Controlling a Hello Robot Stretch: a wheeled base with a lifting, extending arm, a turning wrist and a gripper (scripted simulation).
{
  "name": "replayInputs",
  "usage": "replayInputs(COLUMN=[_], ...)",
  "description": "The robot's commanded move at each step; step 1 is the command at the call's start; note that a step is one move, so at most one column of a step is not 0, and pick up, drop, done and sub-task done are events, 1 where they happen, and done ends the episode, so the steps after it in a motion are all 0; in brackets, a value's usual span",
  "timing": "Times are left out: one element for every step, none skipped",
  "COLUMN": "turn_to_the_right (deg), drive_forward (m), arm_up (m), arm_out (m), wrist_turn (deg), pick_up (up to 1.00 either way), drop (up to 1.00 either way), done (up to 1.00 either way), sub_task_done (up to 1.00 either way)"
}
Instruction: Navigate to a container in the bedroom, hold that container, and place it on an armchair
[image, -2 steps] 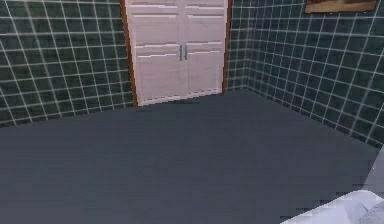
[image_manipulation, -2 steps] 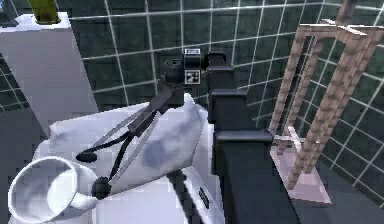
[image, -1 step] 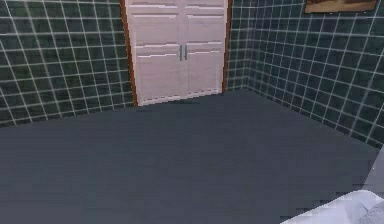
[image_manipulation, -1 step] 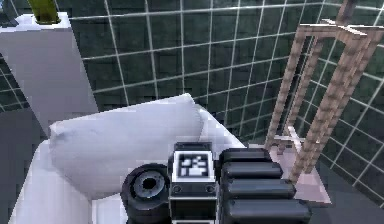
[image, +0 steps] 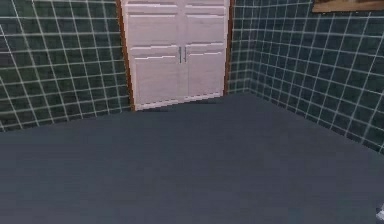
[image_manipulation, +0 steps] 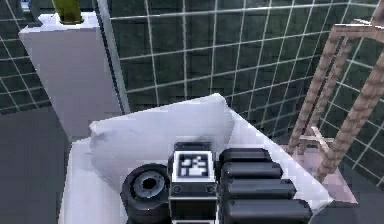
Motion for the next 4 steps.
replayInputs(turn_to_the_right=[45.0, 18.0, 3.0, -45.0], drive_forward=[0.0, 0.0, 0.0, 0.0], arm_up=[0.0, 0.0, 0.0, 0.0], arm_out=[0.0, 0.0, 0.0, 0.0], wrist_turn=[0.0, 0.0, 0.0, 0.0], pick_up=[0.0, 0.0, 0.0, 0.0], drop=[0.0, 0.0, 0.0, 0.0], done=[0.0, 0.0, 0.0, 0.0], sub_task_done=[0.0, 0.0, 0.0, 0.0])
